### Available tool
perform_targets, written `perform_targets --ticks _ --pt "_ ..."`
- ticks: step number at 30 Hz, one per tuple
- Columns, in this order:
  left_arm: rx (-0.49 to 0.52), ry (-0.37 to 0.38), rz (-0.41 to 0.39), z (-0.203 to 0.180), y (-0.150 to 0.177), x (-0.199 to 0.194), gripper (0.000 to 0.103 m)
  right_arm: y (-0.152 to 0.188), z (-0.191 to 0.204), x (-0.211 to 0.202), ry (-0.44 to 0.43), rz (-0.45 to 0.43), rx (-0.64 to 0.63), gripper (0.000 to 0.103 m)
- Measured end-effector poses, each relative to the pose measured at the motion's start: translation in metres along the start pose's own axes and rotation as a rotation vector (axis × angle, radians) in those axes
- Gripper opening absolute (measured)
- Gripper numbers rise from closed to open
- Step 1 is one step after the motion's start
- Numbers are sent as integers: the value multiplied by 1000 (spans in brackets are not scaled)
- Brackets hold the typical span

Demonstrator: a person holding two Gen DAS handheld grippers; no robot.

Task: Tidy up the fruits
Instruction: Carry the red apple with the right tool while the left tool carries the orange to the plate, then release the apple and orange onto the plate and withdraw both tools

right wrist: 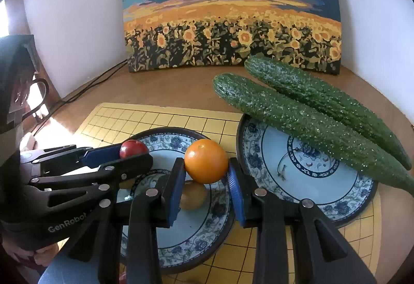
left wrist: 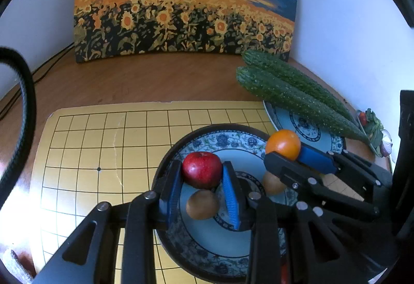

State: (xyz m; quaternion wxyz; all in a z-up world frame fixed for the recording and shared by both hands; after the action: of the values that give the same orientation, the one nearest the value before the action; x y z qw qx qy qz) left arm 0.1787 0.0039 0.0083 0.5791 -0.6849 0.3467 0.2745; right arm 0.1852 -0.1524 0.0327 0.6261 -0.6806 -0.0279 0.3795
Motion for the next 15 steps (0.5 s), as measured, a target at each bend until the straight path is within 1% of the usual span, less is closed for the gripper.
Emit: perform_targets --ticks 9,15 --pt "8 -7 -11 -3 -2 -7 33 1 -1 -1 -13 14 15 34" --pt "12 0 -19 -4 -2 -14 33 3 0 -5 -13 7 20 36"
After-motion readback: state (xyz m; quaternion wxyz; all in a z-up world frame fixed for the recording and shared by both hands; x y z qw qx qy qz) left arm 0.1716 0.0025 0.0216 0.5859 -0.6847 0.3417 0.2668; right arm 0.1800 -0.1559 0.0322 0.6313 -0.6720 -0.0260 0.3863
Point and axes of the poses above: each gripper's, at about its wrist camera, not at the fingertips, and x roughly the way its jaws point, z to its left, y to its underside, the point moved 1 cm from there along x, roughly the way its jaws point, and after that the axes turned 1 degree about -z, right-handed, at the moved point
